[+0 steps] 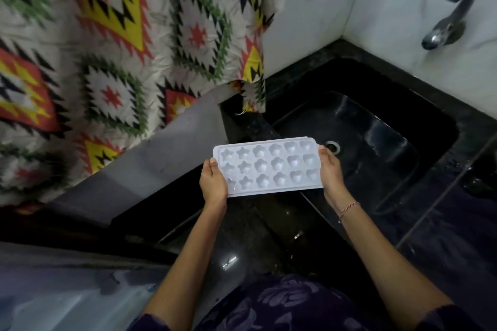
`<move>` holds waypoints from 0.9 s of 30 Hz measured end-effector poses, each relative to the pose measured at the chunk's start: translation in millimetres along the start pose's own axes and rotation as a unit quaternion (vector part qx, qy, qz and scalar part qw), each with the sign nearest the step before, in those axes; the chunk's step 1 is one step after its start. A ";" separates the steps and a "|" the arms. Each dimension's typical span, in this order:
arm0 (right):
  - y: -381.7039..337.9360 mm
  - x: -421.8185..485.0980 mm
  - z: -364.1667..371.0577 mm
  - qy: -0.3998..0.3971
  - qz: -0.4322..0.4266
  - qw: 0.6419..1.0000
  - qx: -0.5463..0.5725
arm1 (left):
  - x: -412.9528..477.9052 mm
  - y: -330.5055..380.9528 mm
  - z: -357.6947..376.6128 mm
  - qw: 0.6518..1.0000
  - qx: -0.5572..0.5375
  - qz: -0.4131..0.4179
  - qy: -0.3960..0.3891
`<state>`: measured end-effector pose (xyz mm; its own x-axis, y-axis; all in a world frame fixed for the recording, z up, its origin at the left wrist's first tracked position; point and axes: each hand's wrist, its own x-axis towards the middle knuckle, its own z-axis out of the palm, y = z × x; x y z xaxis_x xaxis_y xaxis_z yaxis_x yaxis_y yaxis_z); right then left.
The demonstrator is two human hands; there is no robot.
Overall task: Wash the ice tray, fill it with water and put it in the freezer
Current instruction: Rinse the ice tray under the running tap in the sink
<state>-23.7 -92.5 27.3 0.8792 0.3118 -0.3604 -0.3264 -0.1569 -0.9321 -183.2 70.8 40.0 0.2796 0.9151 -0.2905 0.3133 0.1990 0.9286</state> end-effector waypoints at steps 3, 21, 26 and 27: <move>-9.5 23.5 -18.1 0.018 -0.011 1.000 -0.005 | 4.8 14.1 32.9 1.000 -0.003 0.002 -0.017; -58.0 93.3 -92.6 0.197 -0.049 0.976 0.085 | 60.5 106.2 205.5 0.976 0.007 0.026 -0.216; -80.6 115.2 -97.3 0.250 -0.066 0.961 0.102 | 83.5 133.8 248.1 0.961 -0.044 -0.045 -0.270; -84.3 119.6 -96.6 0.262 -0.070 0.957 0.105 | 88.5 138.9 255.9 0.959 -0.043 -0.061 -0.273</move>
<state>142.5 -132.5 66.3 0.9546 -0.2060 -0.2152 -0.2071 0.0605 -0.9765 117.4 89.6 84.2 0.6874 0.5673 -0.4535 0.3038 0.3426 0.8890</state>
